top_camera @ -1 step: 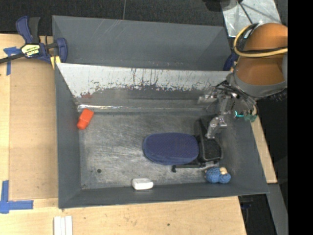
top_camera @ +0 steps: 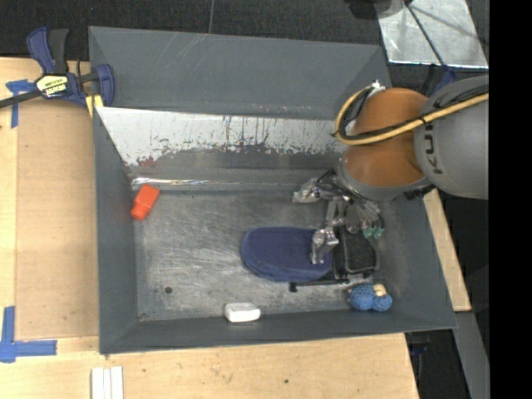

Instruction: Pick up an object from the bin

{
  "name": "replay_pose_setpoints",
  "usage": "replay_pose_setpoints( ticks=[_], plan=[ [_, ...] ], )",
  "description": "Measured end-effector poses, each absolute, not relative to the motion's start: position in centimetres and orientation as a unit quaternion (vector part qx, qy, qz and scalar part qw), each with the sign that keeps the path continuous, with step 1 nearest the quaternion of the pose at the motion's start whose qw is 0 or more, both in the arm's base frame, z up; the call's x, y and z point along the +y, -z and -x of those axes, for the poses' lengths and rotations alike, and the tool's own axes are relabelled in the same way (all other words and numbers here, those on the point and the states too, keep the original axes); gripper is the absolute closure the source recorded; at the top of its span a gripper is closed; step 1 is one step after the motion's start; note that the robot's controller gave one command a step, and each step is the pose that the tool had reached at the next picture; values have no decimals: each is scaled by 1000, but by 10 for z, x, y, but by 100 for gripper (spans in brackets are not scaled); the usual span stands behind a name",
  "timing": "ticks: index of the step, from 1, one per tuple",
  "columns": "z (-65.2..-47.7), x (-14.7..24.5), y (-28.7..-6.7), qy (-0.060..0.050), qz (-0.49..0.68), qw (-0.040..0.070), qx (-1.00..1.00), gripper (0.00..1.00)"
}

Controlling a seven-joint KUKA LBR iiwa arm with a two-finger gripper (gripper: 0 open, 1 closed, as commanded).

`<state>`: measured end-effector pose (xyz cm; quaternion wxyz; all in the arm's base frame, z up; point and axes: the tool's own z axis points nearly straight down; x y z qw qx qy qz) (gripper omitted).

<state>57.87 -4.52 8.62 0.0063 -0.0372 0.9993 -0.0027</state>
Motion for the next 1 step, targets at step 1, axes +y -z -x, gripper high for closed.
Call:
replay_pose_setpoints(
  ticks=[1],
  plan=[
    [-575,-7,-102,0,-67,4,998,0]
  ],
)
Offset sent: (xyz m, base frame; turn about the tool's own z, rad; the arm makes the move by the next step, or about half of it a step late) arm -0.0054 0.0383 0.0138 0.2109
